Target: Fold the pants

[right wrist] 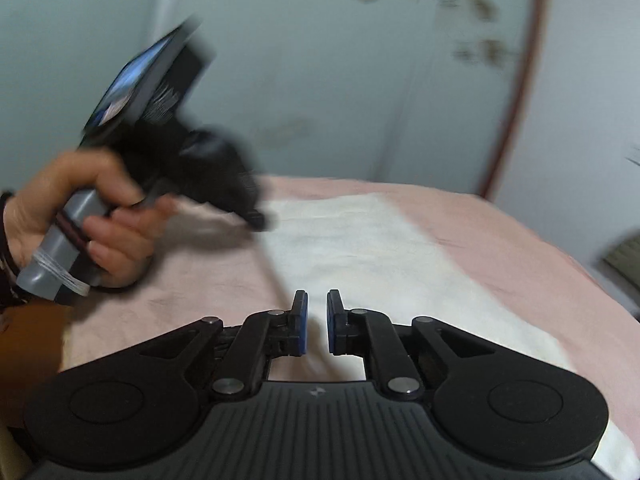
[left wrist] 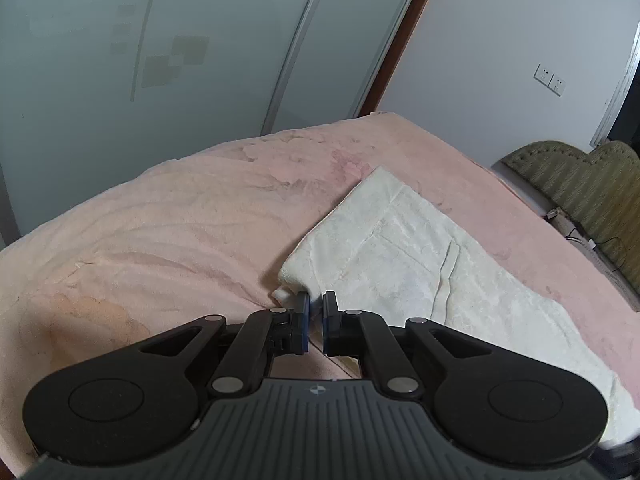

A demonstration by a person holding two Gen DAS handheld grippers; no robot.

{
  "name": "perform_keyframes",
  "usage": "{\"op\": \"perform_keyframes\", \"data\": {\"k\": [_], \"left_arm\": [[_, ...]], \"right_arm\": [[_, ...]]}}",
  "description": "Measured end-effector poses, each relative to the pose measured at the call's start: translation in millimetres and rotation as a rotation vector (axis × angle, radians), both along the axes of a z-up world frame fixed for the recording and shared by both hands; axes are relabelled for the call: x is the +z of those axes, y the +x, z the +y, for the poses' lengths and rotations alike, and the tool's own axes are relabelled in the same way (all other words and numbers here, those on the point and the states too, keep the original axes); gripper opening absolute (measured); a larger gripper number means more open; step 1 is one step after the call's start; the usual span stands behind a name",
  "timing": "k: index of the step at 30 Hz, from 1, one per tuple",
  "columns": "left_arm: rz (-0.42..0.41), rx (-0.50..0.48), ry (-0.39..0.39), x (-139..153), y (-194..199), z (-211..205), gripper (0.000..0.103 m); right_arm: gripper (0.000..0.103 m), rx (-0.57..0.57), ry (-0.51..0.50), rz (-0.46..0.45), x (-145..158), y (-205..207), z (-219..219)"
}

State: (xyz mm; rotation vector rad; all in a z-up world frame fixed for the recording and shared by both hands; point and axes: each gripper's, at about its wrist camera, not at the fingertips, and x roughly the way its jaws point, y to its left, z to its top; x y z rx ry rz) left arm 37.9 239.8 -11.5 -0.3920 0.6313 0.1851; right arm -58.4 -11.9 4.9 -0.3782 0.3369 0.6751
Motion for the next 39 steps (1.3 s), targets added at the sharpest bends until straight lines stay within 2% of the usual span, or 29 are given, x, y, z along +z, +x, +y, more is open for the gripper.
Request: {"op": "perform_keyframes", "data": {"k": [2,4,8,10,11,14,16,17,18,19,22,23,25,27,29,31,33,36,38,39], "left_arm": [[-0.003,0.005,0.037,-0.7,1.7,-4.9,0.008],[-0.005,0.009,0.076,-0.2,-1.3,-10.3,0.009],[-0.009,0.012,0.160,-1.0,-2.3,-21.1,0.012],[-0.006,0.028,0.208,0.9,-5.7,-27.1,0.018],[-0.009,0.036,0.239,2.8,-9.0,-31.6,0.021],[-0.049,0.057,0.372,11.8,-25.0,-51.1,0.026],[-0.084,0.060,0.425,19.5,-35.7,-63.8,0.026],[-0.104,0.048,0.438,24.7,-39.5,-71.5,0.026],[-0.118,0.028,0.443,29.4,-41.8,-80.0,0.026],[-0.128,-0.010,0.443,33.3,-42.8,-90.8,0.026],[-0.147,-0.167,0.436,37.2,-40.6,-131.5,0.031],[-0.148,-0.213,0.438,36.3,-39.3,-146.7,0.032],[-0.148,-0.320,0.449,32.4,-36.4,-182.2,0.032],[-0.162,-0.424,0.458,29.8,-37.9,-216.6,0.034],[-0.174,-0.532,0.460,26.4,-39.7,-250.4,0.038],[-0.180,-0.628,0.463,19.1,-43.8,-285.6,0.039],[-0.186,-0.704,0.471,10.6,-45.1,-314.6,0.040],[-0.194,-0.789,0.491,-6.4,-48.3,-347.1,0.042],[-0.182,-0.820,0.503,-19.3,-48.1,-360.1,0.042],[-0.174,-0.830,0.508,-24.2,-49.4,-363.6,0.042]], "right_arm": [[0.009,-0.143,-0.003,-0.010,6.3,0.0,-35.6],[0.009,-0.286,-0.002,0.017,5.6,2.1,-75.8],[0.010,-0.474,0.070,0.153,-10.8,5.2,-143.5],[0.010,-0.544,0.105,0.266,-29.8,9.0,-163.1],[0.010,-0.554,0.149,0.260,-34.2,4.0,-169.8],[0.011,-0.574,0.392,0.181,-26.1,-21.2,-204.1],[0.023,-0.680,0.462,0.133,-20.4,-32.4,-230.4],[0.028,-0.745,0.460,0.123,-19.6,-37.5,-245.6],[0.038,-0.804,0.449,0.118,-20.7,-41.5,-258.6],[0.043,-0.875,0.437,0.122,-24.5,-46.1,-274.9],[0.045,-1.026,0.435,0.188,-42.5,-66.7,-318.8],[0.045,-1.067,0.480,0.215,-46.4,-74.1,-333.3],[0.046,-1.133,0.636,0.167,-48.8,-100.7,-359.9],[0.048,-1.205,0.672,0.115,-44.2,-117.5,-379.4],[0.048,-1.223,0.682,0.122,-39.7,-121.2,-394.3],[0.052,-1.175,0.720,0.161,-42.7,-117.9,-405.5],[0.052,-1.152,0.740,0.217,-50.2,-107.2,-413.7],[0.052,-1.141,0.722,0.233,-52.4,-96.5,-426.0],[0.052,-1.199,0.717,0.250,-54.3,-92.9,-441.0],[0.052,-1.254,0.710,0.224,-51.8,-97.7,-445.6]]}}
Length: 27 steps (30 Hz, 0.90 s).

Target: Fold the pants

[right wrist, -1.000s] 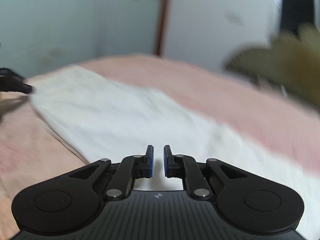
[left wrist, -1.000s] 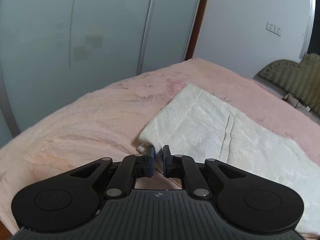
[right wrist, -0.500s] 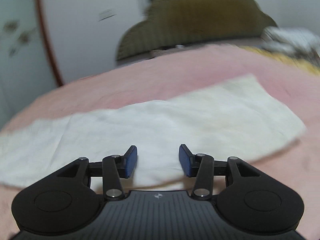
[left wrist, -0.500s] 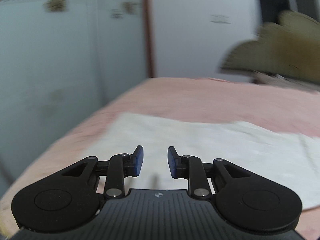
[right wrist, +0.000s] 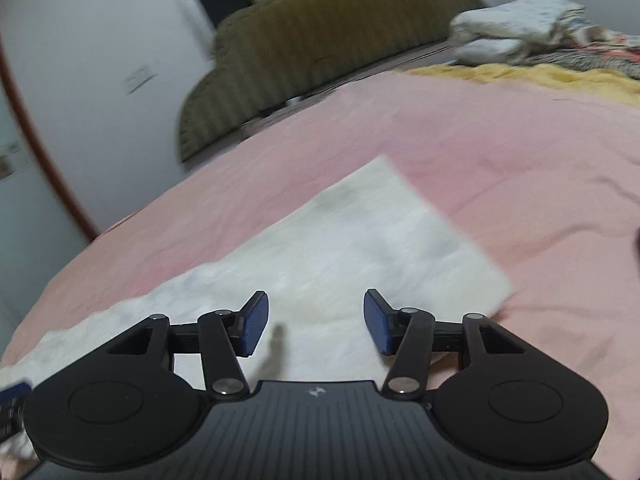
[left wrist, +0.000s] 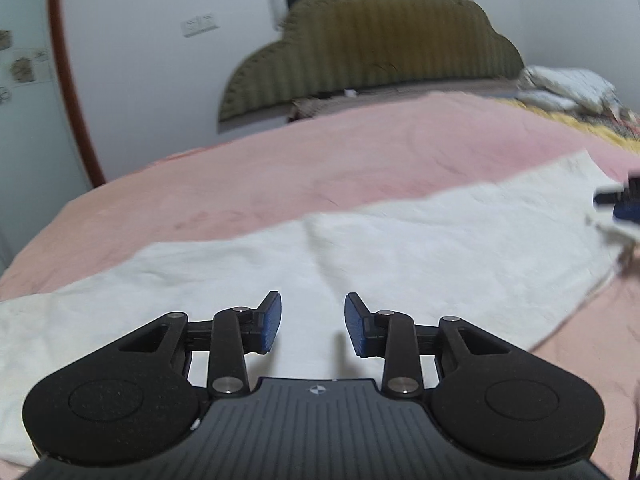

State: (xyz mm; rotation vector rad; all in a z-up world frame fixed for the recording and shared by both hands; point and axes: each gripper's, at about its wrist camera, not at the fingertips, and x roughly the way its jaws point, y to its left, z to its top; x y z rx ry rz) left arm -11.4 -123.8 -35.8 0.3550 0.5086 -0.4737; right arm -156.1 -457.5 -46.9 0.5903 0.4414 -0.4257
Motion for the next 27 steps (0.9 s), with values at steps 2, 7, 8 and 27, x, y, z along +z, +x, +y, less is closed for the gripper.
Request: {"op": "perform_keyframes", "data": {"k": [2,7,8,27], "left_arm": [[0.010,-0.005,0.008,-8.7,-1.8,-4.5,0.042],[0.037,0.020,-0.001,-19.5,-2.2,-6.5,0.050],[0.037,0.029,-0.005,-19.1,-1.4,-8.3,0.054],[0.097,0.181,-0.048,-18.8,15.6,1.6,0.103]], "right_arm": [[0.056,-0.122,-0.049,-0.026,8.4,-17.3,-1.9],[0.084,-0.287,0.032,-0.180,14.7,-70.7,-2.9],[0.084,-0.277,0.067,-0.181,12.6,-74.4,-3.8],[0.090,-0.016,0.256,-0.175,-24.5,-39.1,-9.2]]}}
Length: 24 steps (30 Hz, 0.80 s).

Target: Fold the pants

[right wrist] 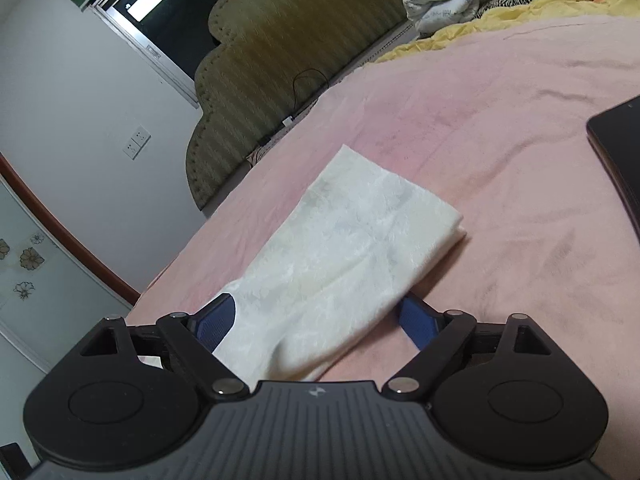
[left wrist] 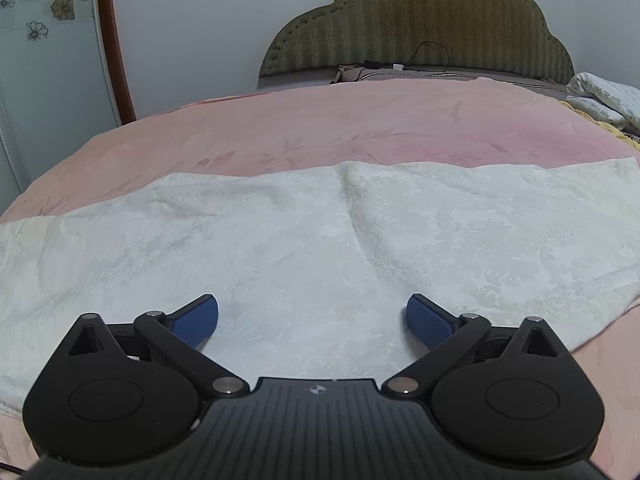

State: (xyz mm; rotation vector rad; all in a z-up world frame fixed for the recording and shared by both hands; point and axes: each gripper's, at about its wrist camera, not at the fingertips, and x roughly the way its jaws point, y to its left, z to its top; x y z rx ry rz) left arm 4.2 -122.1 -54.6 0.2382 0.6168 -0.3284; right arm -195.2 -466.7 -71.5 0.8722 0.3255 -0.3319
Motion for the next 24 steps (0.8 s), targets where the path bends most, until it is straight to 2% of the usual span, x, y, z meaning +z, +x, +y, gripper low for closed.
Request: {"op": "perform_keyframes", "data": {"k": [3,8,11,20,24], "left_arm": [[0.009,0.002,-0.011,-0.1,1.0,1.2,0.103],[0.013,0.003,-0.018,0.1,0.9,1.5,0.103],[0.016,0.003,-0.022,-0.1,1.2,2.2,0.103],[0.025,0.005,-0.038,-0.5,0.7,2.3,0.103],[0.025,0.006,-0.038,-0.5,0.5,2.0,0.103]], "right_arm": [[0.103,0.010,-0.009,-0.012,0.6,12.2,-5.8],[0.103,0.022,-0.110,0.025,2.0,38.8,-7.3],[0.103,0.007,-0.124,0.027,1.7,41.0,-4.9],[0.103,-0.032,-0.034,-0.162,-7.6,13.4,-13.2],[0.103,-0.035,-0.032,-0.169,-6.8,12.7,-13.0]]}}
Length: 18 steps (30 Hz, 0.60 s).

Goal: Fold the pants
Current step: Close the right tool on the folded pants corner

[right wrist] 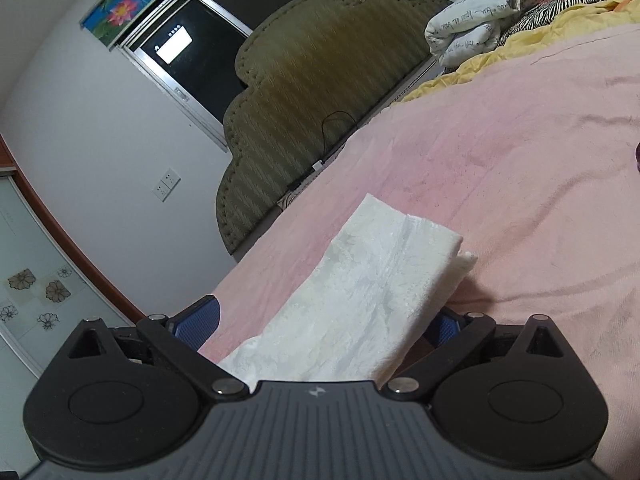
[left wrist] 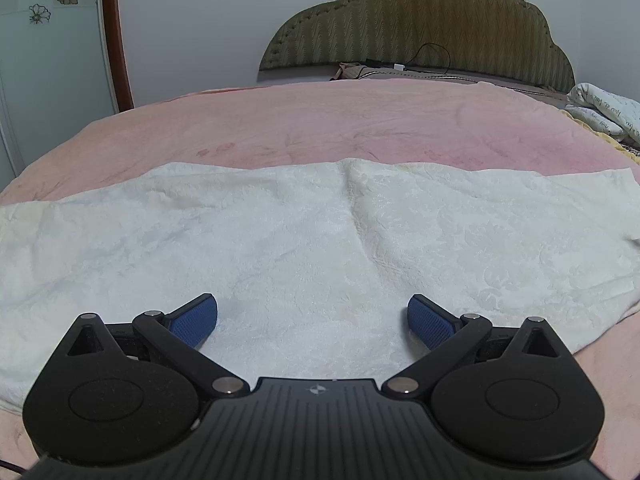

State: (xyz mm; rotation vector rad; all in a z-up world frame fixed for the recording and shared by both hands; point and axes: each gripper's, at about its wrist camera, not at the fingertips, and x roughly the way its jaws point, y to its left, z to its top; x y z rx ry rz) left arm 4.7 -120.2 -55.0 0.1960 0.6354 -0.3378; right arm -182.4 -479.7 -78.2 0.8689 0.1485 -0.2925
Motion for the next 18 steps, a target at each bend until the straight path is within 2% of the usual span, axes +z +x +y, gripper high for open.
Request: {"op": "perform_keyframes", "data": {"k": [8,9,11,12,13,16,18], "left_arm": [[0.000,0.000,0.000,-0.1,0.4,0.2,0.103],[0.000,0.000,0.000,-0.2,0.4,0.2,0.103],[0.000,0.000,0.000,-0.2,0.4,0.1,0.103],[0.000,0.000,0.001,-0.3,0.3,0.1,0.103],[0.000,0.000,0.001,-0.4,0.4,0.1,0.103],[0.000,0.000,0.000,-0.3,0.4,0.1,0.103],[0.001,0.000,-0.001,-0.3,0.4,0.2,0.103]], "right_arm": [[0.102,-0.002,-0.045,0.148,6.4,19.6,4.6],[0.098,-0.009,-0.042,0.152,5.8,19.8,3.7],[0.074,-0.046,-0.035,0.171,5.4,20.0,3.2],[0.048,-0.067,-0.022,0.184,3.6,19.2,1.0],[0.027,-0.081,0.005,0.192,0.4,18.1,-2.8],[0.014,-0.058,0.130,0.144,-11.9,13.6,-17.6],[0.012,-0.059,0.156,0.121,-14.2,10.8,-20.3]]}}
